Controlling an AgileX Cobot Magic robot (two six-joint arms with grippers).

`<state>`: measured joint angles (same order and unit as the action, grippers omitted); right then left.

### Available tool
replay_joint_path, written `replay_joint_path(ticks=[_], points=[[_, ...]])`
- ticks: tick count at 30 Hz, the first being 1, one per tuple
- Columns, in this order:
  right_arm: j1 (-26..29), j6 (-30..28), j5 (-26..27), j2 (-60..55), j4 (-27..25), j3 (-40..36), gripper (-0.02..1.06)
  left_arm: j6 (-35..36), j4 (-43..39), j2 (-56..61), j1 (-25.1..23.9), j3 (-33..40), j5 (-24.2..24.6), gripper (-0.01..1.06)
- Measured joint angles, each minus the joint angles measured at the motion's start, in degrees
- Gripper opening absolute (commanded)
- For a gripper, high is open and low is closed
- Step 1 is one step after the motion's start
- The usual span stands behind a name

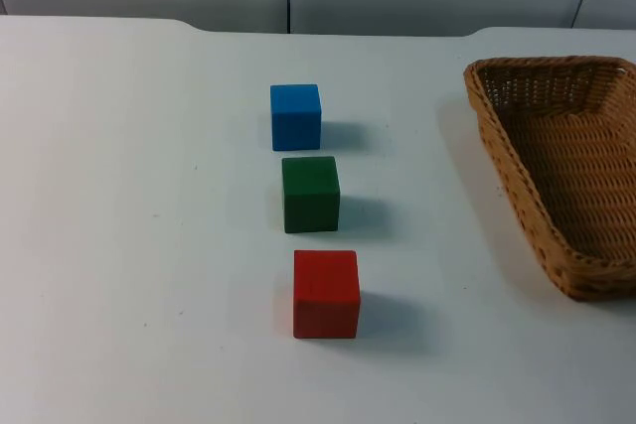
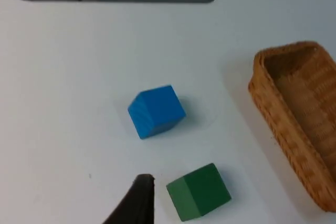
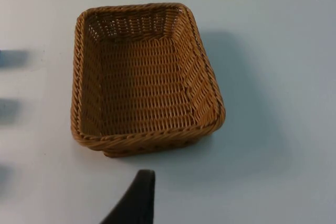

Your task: Pick up the basket with the left hand and place the blue cube into the basket with the right hand.

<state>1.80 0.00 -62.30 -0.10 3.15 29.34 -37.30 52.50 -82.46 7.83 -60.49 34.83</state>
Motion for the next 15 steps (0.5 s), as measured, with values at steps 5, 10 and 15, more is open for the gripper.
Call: replay_joint_path(ticks=[5,10,15], points=[[0.00,0.00,0.00,0.00,0.00,0.00,1.04,-0.14,0.26,-7.92,5.18,-4.21,-0.99,1.04],[0.00,0.00,0.00,0.00,0.00,0.00,1.04,-0.14,0.39,-14.02,8.98,-10.49,-1.49,1.04],[0.00,0.00,0.00,0.00,0.00,0.00,1.04,0.70,0.39,-19.46,11.58,-17.66,-1.69,1.04]])
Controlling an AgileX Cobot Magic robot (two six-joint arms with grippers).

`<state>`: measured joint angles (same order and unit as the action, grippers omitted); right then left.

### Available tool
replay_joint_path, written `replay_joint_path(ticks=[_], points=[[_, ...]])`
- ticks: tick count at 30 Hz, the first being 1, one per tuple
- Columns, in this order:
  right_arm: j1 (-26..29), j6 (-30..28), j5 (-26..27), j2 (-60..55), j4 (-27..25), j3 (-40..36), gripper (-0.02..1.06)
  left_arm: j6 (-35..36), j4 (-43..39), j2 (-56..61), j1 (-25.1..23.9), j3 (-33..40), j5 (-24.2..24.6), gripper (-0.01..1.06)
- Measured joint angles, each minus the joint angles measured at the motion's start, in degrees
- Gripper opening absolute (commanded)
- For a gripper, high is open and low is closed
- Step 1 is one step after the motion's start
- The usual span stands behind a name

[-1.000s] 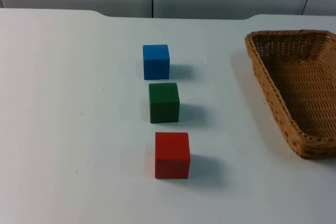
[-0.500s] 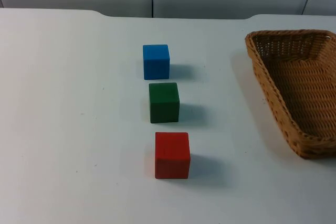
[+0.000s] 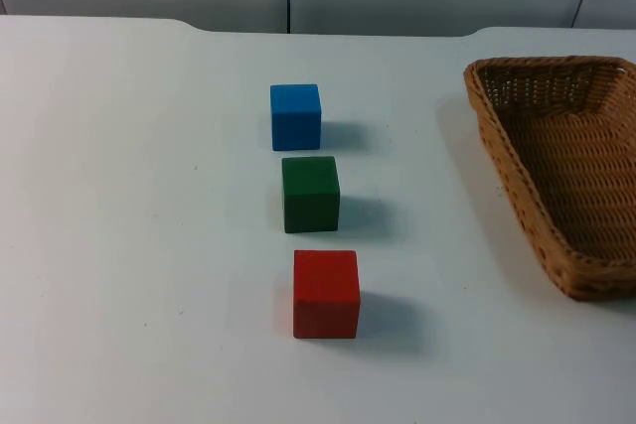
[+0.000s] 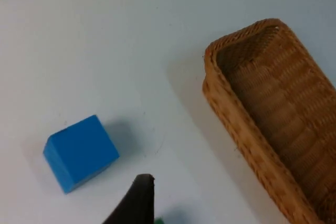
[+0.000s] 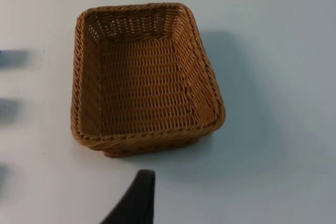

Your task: Pick up the basket with the left hand and place the blue cube into the basket with the right hand.

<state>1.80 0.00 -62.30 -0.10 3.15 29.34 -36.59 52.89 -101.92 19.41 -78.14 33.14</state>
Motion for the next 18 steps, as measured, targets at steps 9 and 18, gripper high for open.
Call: replay_joint_path(ticks=[9,18], points=[[0.00,0.00,0.00,0.00,0.00,0.00,1.04,4.03,0.00,-11.35,4.34,-11.51,-0.20,1.04],[0.00,0.00,0.00,0.00,0.00,0.00,1.04,10.78,-3.99,-22.28,8.62,-19.27,-0.07,1.04]])
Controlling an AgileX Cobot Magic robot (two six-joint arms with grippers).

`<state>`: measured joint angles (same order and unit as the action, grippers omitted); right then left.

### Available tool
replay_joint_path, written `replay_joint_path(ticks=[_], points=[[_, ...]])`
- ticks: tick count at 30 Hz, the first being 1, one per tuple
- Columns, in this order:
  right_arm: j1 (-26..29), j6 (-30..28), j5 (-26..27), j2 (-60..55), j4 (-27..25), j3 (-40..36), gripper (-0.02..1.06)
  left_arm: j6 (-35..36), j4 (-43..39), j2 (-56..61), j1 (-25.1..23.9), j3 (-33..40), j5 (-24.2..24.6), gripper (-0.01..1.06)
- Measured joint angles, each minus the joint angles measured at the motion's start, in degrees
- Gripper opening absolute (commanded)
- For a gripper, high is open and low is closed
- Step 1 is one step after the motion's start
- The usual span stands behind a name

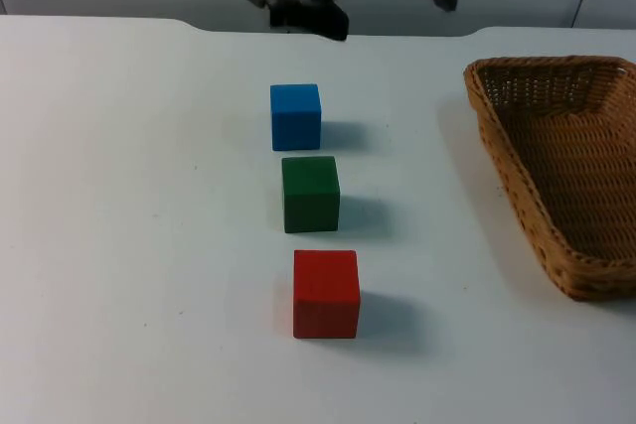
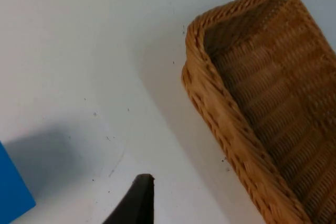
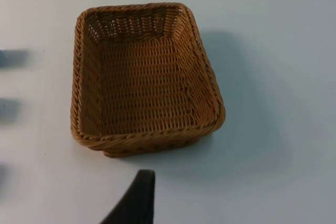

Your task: Pick up the basket with the left hand and place the blue cube into the basket with the right hand.

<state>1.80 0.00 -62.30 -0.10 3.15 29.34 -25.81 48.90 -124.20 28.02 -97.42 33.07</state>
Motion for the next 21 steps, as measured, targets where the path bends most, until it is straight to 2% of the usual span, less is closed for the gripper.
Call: replay_joint_path(ticks=[4,9,12,21], points=[[0.00,0.00,0.00,0.00,0.00,0.00,1.04,4.43,-2.62,-5.54,3.18,-5.21,0.10,1.04],[0.00,0.00,0.00,0.00,0.00,0.00,1.04,7.67,-5.11,-8.99,4.88,-9.02,0.10,1.04],[0.00,0.00,0.00,0.00,0.00,0.00,1.04,11.56,-9.35,-12.29,6.54,-12.81,0.73,1.04],[0.00,0.00,0.00,0.00,0.00,0.00,1.04,18.40,-14.71,-20.34,8.82,-22.06,5.84,1.04]])
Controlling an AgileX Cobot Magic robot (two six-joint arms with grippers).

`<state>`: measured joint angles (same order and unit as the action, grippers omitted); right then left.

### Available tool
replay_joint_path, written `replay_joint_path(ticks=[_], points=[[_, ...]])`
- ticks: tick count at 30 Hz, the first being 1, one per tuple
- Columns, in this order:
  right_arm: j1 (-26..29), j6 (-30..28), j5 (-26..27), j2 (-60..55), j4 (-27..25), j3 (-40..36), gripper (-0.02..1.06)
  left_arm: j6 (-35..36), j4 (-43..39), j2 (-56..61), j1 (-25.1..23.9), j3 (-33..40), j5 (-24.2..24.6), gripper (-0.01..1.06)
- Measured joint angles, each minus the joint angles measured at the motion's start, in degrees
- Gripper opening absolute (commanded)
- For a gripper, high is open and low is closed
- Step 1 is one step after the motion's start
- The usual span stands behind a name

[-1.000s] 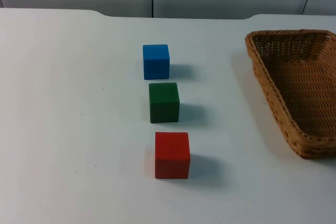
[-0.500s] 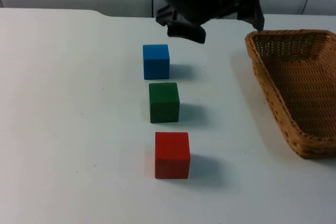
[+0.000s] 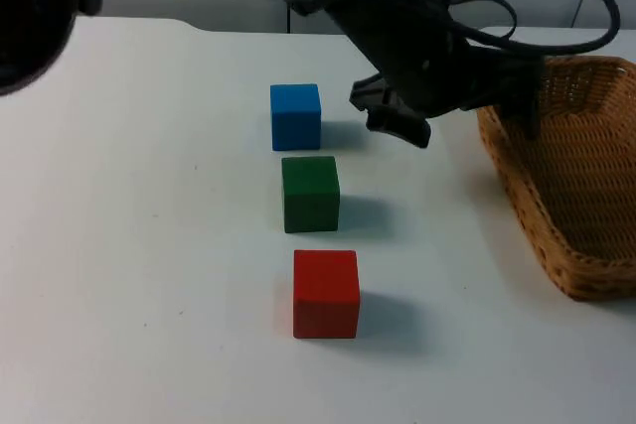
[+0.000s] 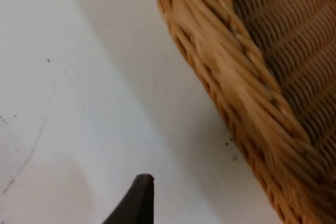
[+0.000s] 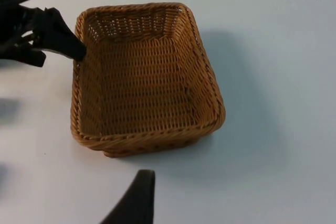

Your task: Pick up the basket with the left hand and place the blue cube into the basket with the right hand.

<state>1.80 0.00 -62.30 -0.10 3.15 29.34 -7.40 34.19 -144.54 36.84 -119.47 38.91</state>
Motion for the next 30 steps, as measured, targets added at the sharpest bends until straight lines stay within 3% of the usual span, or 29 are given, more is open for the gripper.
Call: replay_joint_path(ticks=[17,30], points=[[0.00,0.00,0.00,0.00,0.00,0.00,1.04,3.39,-1.19,-3.57,2.03,-2.47,-2.22,1.04],[0.00,0.00,0.00,0.00,0.00,0.00,1.04,3.29,-0.80,-7.53,4.05,-8.34,-2.35,1.04]])
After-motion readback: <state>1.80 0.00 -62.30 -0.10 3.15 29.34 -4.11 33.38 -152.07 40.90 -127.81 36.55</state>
